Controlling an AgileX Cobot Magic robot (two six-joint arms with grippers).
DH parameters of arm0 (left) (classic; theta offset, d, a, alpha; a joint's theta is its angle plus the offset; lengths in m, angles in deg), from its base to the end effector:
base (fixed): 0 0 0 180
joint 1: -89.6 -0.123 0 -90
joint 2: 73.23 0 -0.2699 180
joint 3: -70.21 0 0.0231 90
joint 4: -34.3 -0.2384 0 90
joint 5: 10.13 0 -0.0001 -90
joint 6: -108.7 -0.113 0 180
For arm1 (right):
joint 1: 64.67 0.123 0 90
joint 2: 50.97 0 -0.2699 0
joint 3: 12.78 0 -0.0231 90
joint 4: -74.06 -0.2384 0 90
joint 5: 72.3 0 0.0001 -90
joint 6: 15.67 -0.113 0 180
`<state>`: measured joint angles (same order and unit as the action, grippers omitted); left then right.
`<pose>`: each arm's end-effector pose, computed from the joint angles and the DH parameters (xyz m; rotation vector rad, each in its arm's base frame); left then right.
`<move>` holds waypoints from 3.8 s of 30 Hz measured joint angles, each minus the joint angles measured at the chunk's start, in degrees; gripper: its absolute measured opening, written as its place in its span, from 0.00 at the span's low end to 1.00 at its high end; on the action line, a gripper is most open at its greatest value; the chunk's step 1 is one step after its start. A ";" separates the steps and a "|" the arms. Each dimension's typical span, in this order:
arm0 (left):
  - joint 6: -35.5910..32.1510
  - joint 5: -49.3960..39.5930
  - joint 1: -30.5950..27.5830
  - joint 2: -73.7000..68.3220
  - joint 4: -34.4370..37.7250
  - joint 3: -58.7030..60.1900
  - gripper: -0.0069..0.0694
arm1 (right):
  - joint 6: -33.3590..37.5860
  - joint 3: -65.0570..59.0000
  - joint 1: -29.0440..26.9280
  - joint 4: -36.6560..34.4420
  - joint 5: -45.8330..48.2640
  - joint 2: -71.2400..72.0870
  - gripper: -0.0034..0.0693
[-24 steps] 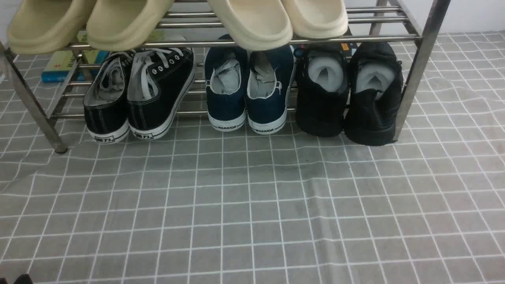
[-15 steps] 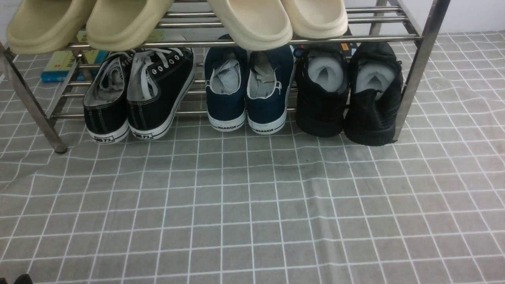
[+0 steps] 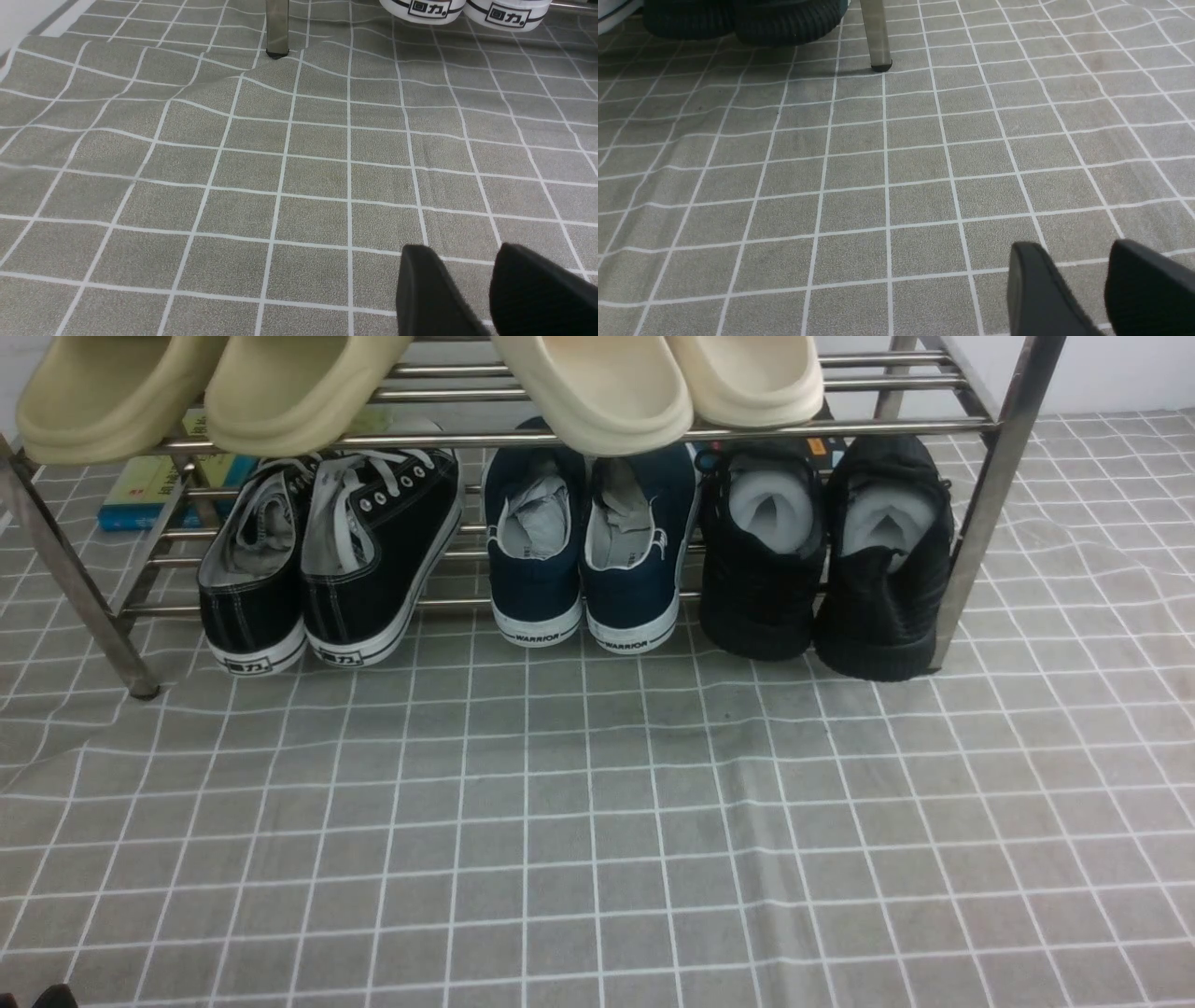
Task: Take the shoes off the shelf with your hand from the grey coffee tablecloth.
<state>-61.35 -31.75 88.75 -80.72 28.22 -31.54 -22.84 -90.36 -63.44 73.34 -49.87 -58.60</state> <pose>0.0762 0.0056 0.1653 -0.1109 1.8683 -0.0049 0.0758 0.0022 0.1674 0.1050 1.8773 0.1132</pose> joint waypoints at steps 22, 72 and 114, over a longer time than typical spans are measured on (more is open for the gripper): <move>0.00 0.00 0.00 0.00 0.00 0.00 0.41 | -21.47 -0.43 0.00 -24.06 -6.23 0.00 0.36; 0.00 0.00 0.00 0.00 -0.39 0.00 0.41 | 15.33 97.40 27.60 4.32 18.73 -111.19 0.80; 0.00 0.00 0.00 0.00 -1.08 0.00 0.41 | 18.07 100.65 30.92 6.32 38.70 -102.95 0.11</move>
<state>-61.35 -31.75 88.75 -80.72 27.13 -31.54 -4.77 10.29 -32.52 79.66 -11.18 -161.55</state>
